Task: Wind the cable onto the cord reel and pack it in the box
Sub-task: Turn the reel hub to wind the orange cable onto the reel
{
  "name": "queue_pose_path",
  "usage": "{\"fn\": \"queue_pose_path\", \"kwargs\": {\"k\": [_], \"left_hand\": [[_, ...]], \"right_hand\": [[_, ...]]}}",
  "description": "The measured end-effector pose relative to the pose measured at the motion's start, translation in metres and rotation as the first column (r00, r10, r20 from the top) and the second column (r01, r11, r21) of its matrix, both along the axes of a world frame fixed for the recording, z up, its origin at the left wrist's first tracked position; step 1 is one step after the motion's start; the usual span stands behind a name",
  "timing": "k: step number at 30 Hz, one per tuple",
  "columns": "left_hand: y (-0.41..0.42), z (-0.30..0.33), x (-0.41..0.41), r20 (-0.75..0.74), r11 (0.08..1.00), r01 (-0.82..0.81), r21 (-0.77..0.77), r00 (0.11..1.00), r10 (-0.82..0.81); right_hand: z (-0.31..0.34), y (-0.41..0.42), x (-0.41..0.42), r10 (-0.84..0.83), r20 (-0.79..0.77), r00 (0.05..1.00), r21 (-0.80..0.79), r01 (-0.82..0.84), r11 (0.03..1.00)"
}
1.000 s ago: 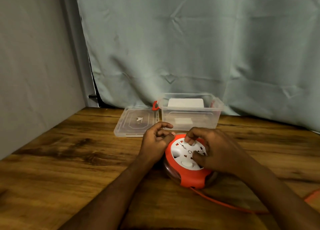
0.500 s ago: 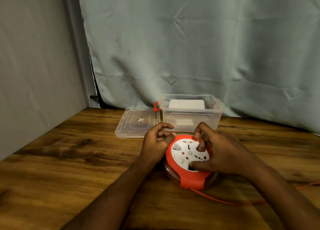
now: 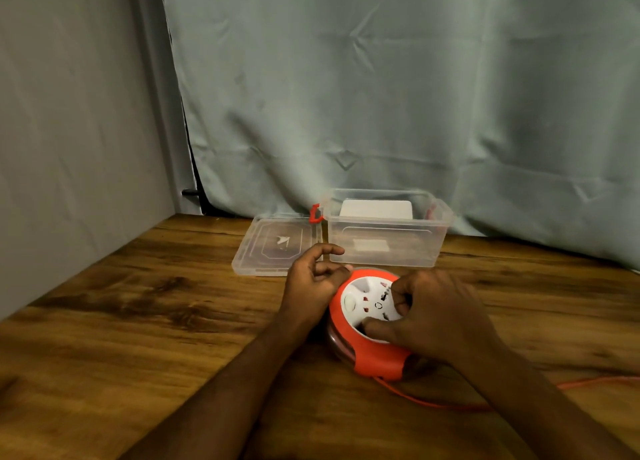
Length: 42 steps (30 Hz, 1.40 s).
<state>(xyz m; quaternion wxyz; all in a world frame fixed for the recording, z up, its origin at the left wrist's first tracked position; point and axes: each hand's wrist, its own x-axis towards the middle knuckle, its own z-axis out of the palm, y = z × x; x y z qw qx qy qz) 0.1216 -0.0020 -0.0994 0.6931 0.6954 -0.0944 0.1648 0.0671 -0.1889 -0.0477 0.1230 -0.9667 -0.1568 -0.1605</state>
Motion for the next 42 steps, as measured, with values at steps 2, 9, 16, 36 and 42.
{"fn": "queue_pose_path", "kwargs": {"k": [2, 9, 16, 36, 42], "left_hand": [[-0.002, 0.001, -0.001, -0.001, 1.000, -0.005, 0.017, 1.000, 0.005], [-0.004, 0.003, -0.005, 0.000, 0.998, 0.010, 0.062, 1.000, -0.010], [-0.005, 0.004, -0.006, 0.003, 0.998, 0.008, 0.066, 1.000, -0.008], [-0.004, 0.002, -0.003, 0.001, 0.999, 0.015, 0.040, 1.000, -0.015], [-0.004, 0.000, -0.002, -0.008, 0.998, 0.002, 0.056, 1.000, -0.002]], "right_hand": [[0.000, 0.005, -0.002, -0.011, 0.004, 1.000, 0.043, 0.011, 0.999], [-0.001, 0.011, -0.005, -0.051, -0.013, 0.999, 0.070, 0.052, 0.996], [-0.013, 0.025, -0.005, -0.153, 0.068, 0.986, 0.125, 0.144, 0.982], [0.020, -0.033, 0.010, 0.231, -0.233, 0.945, 0.062, -0.222, 0.973], [0.015, -0.028, 0.008, 0.201, -0.164, 0.966, 0.045, -0.196, 0.980]]}}
